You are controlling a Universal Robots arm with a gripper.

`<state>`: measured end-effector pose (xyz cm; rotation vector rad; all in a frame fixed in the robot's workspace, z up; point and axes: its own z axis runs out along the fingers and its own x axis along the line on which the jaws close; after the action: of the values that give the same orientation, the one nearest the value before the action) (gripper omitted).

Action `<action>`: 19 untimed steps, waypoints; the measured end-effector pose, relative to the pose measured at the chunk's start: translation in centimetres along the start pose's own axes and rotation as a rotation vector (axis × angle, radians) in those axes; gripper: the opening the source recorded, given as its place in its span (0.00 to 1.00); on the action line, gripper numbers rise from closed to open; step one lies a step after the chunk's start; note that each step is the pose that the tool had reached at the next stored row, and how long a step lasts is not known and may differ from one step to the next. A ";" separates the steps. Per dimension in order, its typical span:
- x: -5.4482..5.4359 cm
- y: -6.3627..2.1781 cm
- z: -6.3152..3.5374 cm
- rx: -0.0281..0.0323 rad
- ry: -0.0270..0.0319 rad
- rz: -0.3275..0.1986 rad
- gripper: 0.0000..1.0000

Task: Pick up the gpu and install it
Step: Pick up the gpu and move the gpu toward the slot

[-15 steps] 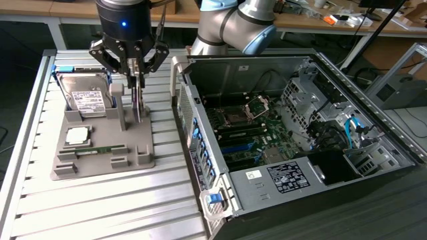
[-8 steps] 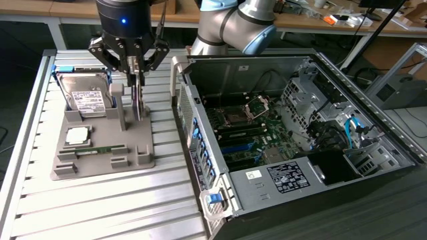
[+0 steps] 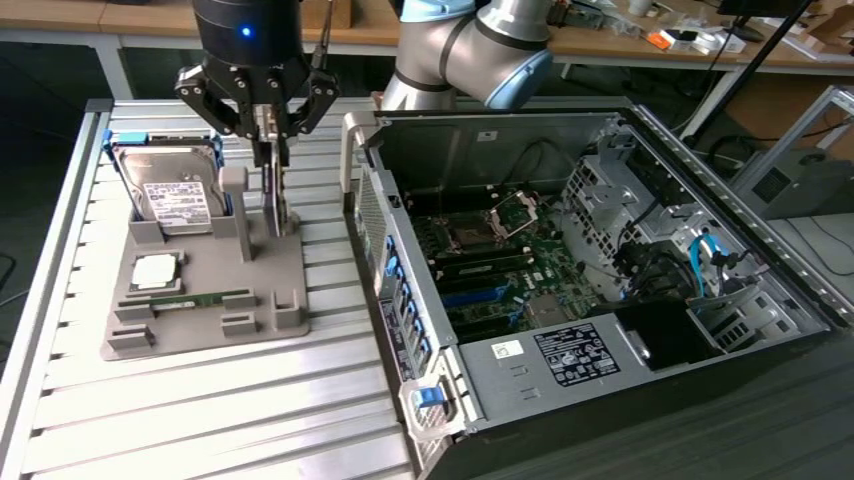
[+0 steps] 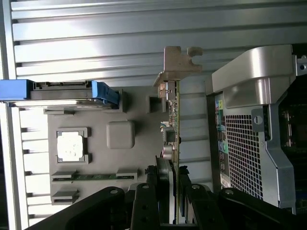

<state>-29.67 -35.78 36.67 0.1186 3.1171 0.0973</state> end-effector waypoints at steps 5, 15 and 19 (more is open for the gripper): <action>0.0 0.02 -0.38 -0.0023 0.0003 0.000 0.28; 0.0 0.08 -1.21 -0.0063 0.0005 0.000 0.28; 0.0 0.10 -1.53 -0.0080 0.0006 0.000 0.28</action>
<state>-29.66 -35.78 38.20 0.1188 3.1170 0.1098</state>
